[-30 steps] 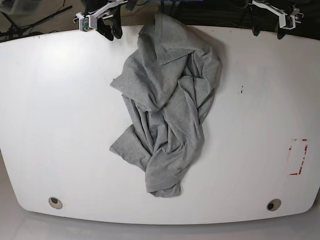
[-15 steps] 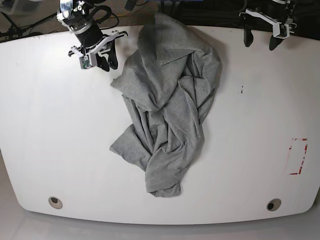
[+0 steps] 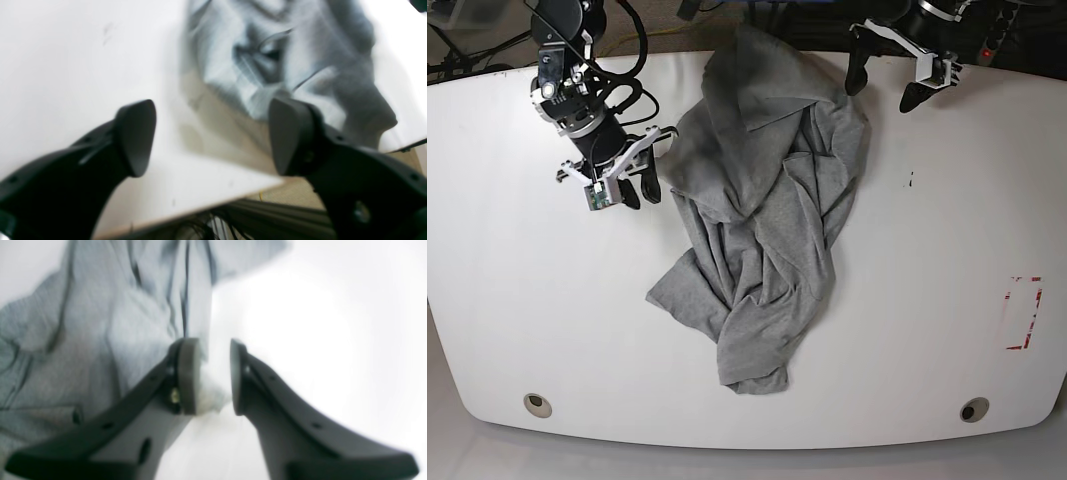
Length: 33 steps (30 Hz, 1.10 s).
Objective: Fold the T-shirt properly
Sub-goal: 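Lower both grippers to the grey T-shirt and pinch its edges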
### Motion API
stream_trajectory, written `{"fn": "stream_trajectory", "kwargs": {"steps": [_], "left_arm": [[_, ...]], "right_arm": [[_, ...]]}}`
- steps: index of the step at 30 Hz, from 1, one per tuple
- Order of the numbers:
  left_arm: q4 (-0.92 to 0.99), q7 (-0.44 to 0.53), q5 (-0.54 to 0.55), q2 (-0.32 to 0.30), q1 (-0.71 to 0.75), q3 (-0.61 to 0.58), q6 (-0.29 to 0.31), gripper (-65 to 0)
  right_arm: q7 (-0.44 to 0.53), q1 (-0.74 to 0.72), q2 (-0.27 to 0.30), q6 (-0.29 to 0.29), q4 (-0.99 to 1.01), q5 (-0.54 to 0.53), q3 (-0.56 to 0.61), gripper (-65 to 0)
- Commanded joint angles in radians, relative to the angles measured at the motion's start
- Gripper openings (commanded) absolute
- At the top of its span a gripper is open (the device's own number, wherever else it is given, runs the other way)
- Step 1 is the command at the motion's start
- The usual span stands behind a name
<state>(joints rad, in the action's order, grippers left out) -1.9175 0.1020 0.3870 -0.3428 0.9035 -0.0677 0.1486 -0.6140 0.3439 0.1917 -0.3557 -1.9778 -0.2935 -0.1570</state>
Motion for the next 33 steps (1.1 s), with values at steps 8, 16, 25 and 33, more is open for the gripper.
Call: {"fn": "stream_trajectory", "kwargs": {"steps": [8, 16, 25, 33], "left_arm": [[-0.017, -0.06, 0.007, -0.037, -0.128, -0.162, 0.004, -6.9], [-0.017, -0.288, 0.003, 0.009, -0.238, -0.223, 0.003, -7.1], [-0.009, -0.48, -0.001, 0.015, -0.297, -0.22, 0.003, -14.6], [-0.006, -0.512, -0.004, -0.023, -0.297, -0.203, 0.003, -21.1]], "right_arm": [[0.018, -0.01, 0.005, -0.003, -0.004, -0.008, -0.006, -27.9], [0.018, -0.006, -0.001, -0.003, -0.004, -0.008, -0.017, -27.9], [0.018, 0.005, 0.002, -0.003, -0.004, -0.008, -0.037, -27.9], [0.018, -0.003, -0.001, -0.003, -0.002, -0.008, -0.037, -27.9]]}}
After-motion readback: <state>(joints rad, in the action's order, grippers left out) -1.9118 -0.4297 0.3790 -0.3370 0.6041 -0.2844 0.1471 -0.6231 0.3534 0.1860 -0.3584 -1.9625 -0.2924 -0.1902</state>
